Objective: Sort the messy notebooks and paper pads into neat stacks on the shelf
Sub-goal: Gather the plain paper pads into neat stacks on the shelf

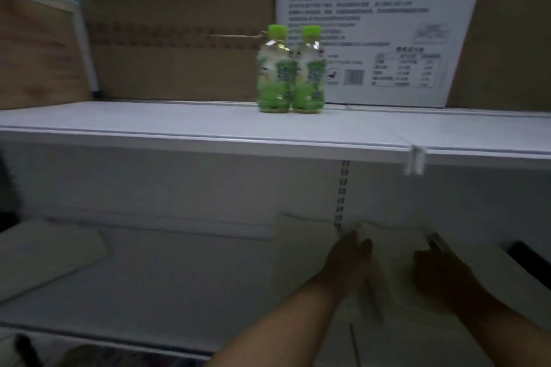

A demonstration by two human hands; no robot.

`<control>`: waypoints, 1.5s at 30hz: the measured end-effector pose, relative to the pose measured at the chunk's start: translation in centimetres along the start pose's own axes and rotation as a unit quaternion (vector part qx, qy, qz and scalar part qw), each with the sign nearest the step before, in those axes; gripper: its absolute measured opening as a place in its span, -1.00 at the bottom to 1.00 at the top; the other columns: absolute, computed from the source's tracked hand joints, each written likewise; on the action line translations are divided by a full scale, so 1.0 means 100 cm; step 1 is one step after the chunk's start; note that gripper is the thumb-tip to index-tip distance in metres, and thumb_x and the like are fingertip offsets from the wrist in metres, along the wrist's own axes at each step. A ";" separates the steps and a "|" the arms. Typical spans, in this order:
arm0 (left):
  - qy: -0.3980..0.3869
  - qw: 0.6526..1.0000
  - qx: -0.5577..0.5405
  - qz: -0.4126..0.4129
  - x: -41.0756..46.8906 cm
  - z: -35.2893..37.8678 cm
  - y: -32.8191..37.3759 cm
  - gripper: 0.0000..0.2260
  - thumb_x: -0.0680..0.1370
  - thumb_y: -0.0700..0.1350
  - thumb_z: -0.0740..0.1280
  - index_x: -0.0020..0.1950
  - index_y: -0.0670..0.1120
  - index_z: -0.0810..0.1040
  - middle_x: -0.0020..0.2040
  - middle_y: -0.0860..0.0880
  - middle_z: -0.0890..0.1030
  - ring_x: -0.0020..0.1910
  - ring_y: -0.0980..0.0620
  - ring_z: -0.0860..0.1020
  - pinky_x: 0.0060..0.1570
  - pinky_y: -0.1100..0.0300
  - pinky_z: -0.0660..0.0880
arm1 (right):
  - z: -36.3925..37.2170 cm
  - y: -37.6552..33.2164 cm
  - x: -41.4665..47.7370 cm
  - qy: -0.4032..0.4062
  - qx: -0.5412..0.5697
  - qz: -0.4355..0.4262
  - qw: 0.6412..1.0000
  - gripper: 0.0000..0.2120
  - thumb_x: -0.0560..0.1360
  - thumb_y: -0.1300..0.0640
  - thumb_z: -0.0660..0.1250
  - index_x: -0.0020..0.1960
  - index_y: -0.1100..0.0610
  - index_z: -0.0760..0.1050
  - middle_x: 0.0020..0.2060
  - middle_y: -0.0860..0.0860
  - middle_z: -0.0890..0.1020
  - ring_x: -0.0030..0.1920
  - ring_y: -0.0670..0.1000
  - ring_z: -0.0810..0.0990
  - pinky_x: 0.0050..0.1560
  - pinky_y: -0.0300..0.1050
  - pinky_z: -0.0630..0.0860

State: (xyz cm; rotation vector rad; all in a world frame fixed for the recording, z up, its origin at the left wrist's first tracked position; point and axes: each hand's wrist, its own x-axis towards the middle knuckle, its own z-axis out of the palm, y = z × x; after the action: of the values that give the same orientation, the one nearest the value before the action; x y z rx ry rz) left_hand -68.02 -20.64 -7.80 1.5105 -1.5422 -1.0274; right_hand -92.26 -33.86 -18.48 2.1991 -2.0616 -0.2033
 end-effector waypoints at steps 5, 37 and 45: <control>0.042 0.965 0.253 0.061 -0.036 -0.143 -0.029 -0.50 0.66 0.06 0.04 0.55 -0.11 0.09 0.56 -0.06 0.11 0.53 0.03 0.09 0.44 0.27 0.01 | -0.125 -0.134 -0.062 0.187 0.033 -0.053 0.980 -0.59 0.46 -0.02 0.21 0.20 0.14 0.56 0.09 0.21 0.62 0.03 0.24 0.62 0.04 0.09 0.56; 0.100 0.874 0.404 -0.251 -0.199 -0.586 -0.298 -0.54 0.64 0.08 0.09 0.53 0.03 0.17 0.54 0.03 0.18 0.50 0.03 0.17 0.43 0.19 0.10 | -0.161 -0.722 -0.100 0.113 0.125 -0.510 0.844 -0.48 0.47 -0.10 -0.10 0.12 0.11 0.52 0.07 0.07 0.54 0.08 0.14 0.51 0.04 -0.04 0.45; 0.066 0.890 0.387 -0.232 -0.147 -0.605 -0.323 -0.46 0.55 0.07 0.29 0.49 0.00 0.24 0.44 0.00 0.31 0.42 0.00 0.27 0.40 0.12 0.22 | -0.131 -0.739 -0.086 0.143 0.271 -0.460 0.834 -0.81 0.42 -0.04 0.19 -0.10 -0.01 0.53 -0.15 -0.08 0.54 -0.17 -0.02 0.50 -0.19 -0.19 0.34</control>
State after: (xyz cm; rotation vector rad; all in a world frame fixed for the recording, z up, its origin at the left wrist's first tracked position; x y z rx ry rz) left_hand 0.91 -8.56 -11.86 2.5368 -1.6141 -0.5189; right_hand -17.89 -20.50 -18.64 3.1296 -0.8067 0.6769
